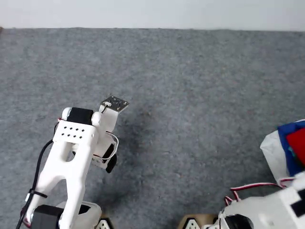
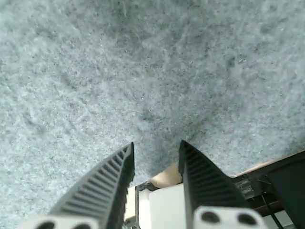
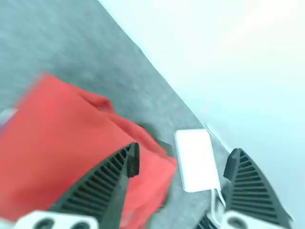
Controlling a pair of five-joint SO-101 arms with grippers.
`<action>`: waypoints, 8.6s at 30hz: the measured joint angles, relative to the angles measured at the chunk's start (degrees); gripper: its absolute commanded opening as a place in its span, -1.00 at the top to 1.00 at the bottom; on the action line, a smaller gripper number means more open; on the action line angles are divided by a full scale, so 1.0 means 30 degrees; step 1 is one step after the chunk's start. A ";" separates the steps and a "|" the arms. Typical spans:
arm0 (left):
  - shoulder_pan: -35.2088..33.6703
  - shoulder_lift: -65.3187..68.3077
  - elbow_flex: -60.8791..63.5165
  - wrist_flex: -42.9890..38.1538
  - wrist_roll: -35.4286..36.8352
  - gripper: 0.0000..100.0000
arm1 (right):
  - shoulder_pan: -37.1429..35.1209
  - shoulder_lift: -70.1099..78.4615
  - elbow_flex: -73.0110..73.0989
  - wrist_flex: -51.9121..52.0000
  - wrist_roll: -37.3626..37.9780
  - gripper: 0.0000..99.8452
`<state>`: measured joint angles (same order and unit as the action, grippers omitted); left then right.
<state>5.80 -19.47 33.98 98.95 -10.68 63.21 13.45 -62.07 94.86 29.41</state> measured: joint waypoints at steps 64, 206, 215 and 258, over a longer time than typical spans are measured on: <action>-1.1458 -1.4681 0.3722 -0.0322 -0.5304 0.97 | -2.2769 -1.6996 3.4901 0.0322 -0.6066 0.98; -1.1516 -2.8044 2.0513 -0.8615 -0.0791 0.97 | -2.2476 -3.8799 5.2571 -0.6916 -0.6066 0.98; -1.1516 -2.8044 2.0513 -0.8615 -0.0791 0.97 | -2.2476 -3.8799 5.2571 -0.6916 -0.6066 0.98; -1.1516 -2.8044 2.0513 -0.8615 -0.0791 0.97 | -2.2476 -3.8799 5.2571 -0.6916 -0.6066 0.98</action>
<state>-28.75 -103.60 95.52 73.10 -13.05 -4.22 -102.95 95.65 74.11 11.21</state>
